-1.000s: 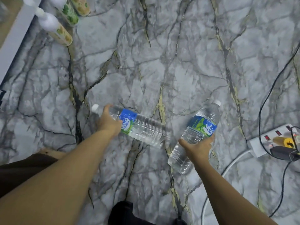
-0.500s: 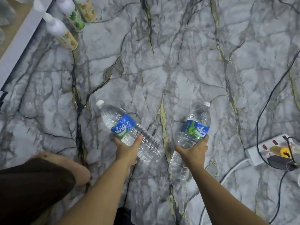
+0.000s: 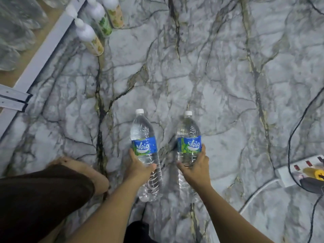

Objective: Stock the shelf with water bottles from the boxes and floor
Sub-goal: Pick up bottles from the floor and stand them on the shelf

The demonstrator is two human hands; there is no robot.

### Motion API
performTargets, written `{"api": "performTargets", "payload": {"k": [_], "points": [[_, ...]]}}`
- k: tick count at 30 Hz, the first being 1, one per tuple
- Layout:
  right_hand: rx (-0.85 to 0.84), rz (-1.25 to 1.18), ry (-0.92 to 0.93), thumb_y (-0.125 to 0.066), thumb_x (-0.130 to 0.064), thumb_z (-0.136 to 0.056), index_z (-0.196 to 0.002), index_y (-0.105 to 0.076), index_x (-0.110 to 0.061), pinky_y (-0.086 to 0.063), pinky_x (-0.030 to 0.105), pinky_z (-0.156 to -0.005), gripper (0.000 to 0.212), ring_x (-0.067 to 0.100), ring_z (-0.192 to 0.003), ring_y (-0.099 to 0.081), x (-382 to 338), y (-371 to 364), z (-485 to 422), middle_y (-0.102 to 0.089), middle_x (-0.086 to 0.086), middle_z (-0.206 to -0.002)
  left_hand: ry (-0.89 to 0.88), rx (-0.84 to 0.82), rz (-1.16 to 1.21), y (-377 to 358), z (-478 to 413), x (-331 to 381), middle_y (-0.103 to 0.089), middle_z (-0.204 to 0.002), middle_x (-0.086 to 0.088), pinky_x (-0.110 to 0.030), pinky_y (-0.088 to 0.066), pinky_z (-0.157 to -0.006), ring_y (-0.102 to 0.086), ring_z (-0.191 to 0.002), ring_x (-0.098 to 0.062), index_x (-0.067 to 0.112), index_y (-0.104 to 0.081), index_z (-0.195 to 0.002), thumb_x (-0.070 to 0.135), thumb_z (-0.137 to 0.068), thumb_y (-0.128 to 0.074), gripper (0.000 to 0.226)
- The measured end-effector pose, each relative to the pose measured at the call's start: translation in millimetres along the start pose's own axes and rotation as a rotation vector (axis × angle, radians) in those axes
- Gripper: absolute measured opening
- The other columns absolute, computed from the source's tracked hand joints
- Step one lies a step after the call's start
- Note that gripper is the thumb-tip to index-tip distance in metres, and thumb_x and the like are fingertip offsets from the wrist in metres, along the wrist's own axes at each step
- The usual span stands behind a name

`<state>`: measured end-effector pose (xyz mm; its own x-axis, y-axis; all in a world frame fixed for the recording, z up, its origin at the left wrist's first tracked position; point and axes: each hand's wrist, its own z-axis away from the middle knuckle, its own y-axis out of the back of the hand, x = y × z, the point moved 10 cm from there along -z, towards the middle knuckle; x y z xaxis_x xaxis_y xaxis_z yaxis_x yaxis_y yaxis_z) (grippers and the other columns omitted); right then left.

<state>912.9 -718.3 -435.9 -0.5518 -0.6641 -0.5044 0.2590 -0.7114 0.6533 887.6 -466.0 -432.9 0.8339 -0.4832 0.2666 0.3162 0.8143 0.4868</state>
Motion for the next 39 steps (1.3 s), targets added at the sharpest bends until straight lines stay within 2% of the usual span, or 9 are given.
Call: {"api": "performTargets", "payload": {"k": [4, 8, 10, 12, 14, 16, 23, 30, 39], "points": [[0.107, -0.088, -0.079, -0.073, -0.063, -0.061, -0.139, -0.039, -0.006, -0.044, 0.043, -0.098, 0.103, 0.032, -0.116, -0.051, -1.0, -15.5, 8.8, -0.056, 0.012, -0.121, 0.042, -0.050, 0.199, -13.8, -0.7, 2.3, -0.038, -0.151, -0.011, -0.033, -0.033, -0.107, -0.044, -0.131, -0.030, 0.019, 0.008, -0.152, 0.030, -0.077, -0.080, 0.116], [0.137, -0.139, -0.127, -0.090, -0.041, -0.055, -0.113, -0.053, -0.016, -0.042, 0.025, -0.074, 0.073, 0.021, -0.096, -0.062, 4.9, -10.6, 0.3, -0.056, -0.006, -0.097, 0.093, -0.101, 0.228, -23.1, -1.7, 12.5, -0.013, -0.162, -0.009, -0.034, -0.022, -0.115, -0.025, -0.145, -0.027, 0.010, 0.016, -0.152, 0.048, -0.078, -0.074, 0.123], [0.169, -0.112, -0.140, -0.090, -0.042, -0.053, -0.109, -0.053, -0.019, -0.042, 0.025, -0.071, 0.072, 0.019, -0.092, -0.063, 4.4, -8.5, 1.3, -0.057, -0.008, -0.095, 0.100, -0.102, 0.185, -24.0, -2.8, 15.8, -0.016, -0.161, -0.010, -0.032, -0.026, -0.113, -0.029, -0.144, -0.026, 0.005, 0.006, -0.153, 0.047, -0.077, -0.076, 0.119], [0.170, -0.107, -0.167, -0.089, -0.043, -0.052, -0.109, -0.051, -0.022, -0.045, 0.027, -0.071, 0.071, 0.018, -0.092, -0.064, 5.2, -13.0, 2.4, -0.058, -0.008, -0.097, 0.119, -0.069, 0.145, -21.8, -11.0, 7.2, -0.042, -0.149, -0.009, -0.030, -0.037, -0.105, -0.046, -0.133, -0.024, 0.003, -0.014, -0.152, 0.046, -0.070, -0.082, 0.115], [0.157, -0.100, -0.184, -0.088, -0.046, -0.051, -0.110, -0.049, -0.024, -0.049, 0.031, -0.074, 0.074, 0.018, -0.093, -0.064, 8.7, -15.7, 1.6, -0.061, -0.005, -0.100, 0.115, -0.030, 0.112, -14.3, -14.9, 3.2, -0.064, -0.126, -0.001, -0.029, -0.049, -0.093, -0.062, -0.110, -0.021, 0.016, -0.048, -0.134, 0.054, -0.054, -0.088, 0.097], [0.153, -0.094, -0.190, -0.086, -0.050, -0.049, -0.110, -0.047, -0.025, -0.053, 0.036, -0.076, 0.076, 0.019, -0.093, -0.065, 9.3, -14.6, 0.6, -0.061, -0.004, -0.101, 0.097, -0.006, 0.100, -8.0, -15.2, 1.0, -0.069, -0.112, 0.001, -0.028, -0.051, -0.085, -0.066, -0.097, -0.020, 0.022, -0.059, -0.116, 0.061, -0.042, -0.087, 0.089], [0.146, -0.070, -0.218, -0.087, -0.046, -0.052, -0.117, -0.047, -0.020, -0.053, 0.039, -0.082, 0.081, 0.024, -0.100, -0.062, 5.4, -14.8, 3.0, -0.057, 0.000, -0.106, 0.015, 0.047, 0.050, 20.2, 4.0, -4.2, -0.061, -0.110, 0.000, -0.027, -0.041, -0.076, -0.057, -0.093, -0.020, 0.019, -0.048, -0.106, 0.047, -0.055, -0.090, 0.072], [0.167, -0.102, -0.233, -0.088, -0.035, -0.056, -0.106, -0.048, -0.017, -0.053, 0.036, -0.078, 0.067, 0.029, -0.096, -0.064, -10.4, -8.5, 12.8, -0.060, 0.004, -0.102, -0.097, 0.117, 0.047, 73.2, 27.7, -4.9, -0.066, -0.102, -0.002, -0.038, -0.054, -0.084, -0.065, -0.096, -0.025, 0.023, -0.051, -0.102, 0.064, -0.030, -0.076, 0.087], [0.217, -0.276, 0.025, -0.083, -0.032, -0.052, -0.085, -0.066, -0.016, -0.045, 0.025, -0.057, 0.040, 0.013, -0.062, -0.064, -111.6, -5.1, 62.0, -0.067, -0.003, -0.070, -0.255, 0.340, 0.062, 180.5, 87.4, 0.5, -0.063, -0.108, -0.001, -0.033, -0.050, -0.083, -0.061, -0.101, -0.027, 0.023, -0.051, -0.108, 0.059, -0.046, -0.081, 0.078]]}}
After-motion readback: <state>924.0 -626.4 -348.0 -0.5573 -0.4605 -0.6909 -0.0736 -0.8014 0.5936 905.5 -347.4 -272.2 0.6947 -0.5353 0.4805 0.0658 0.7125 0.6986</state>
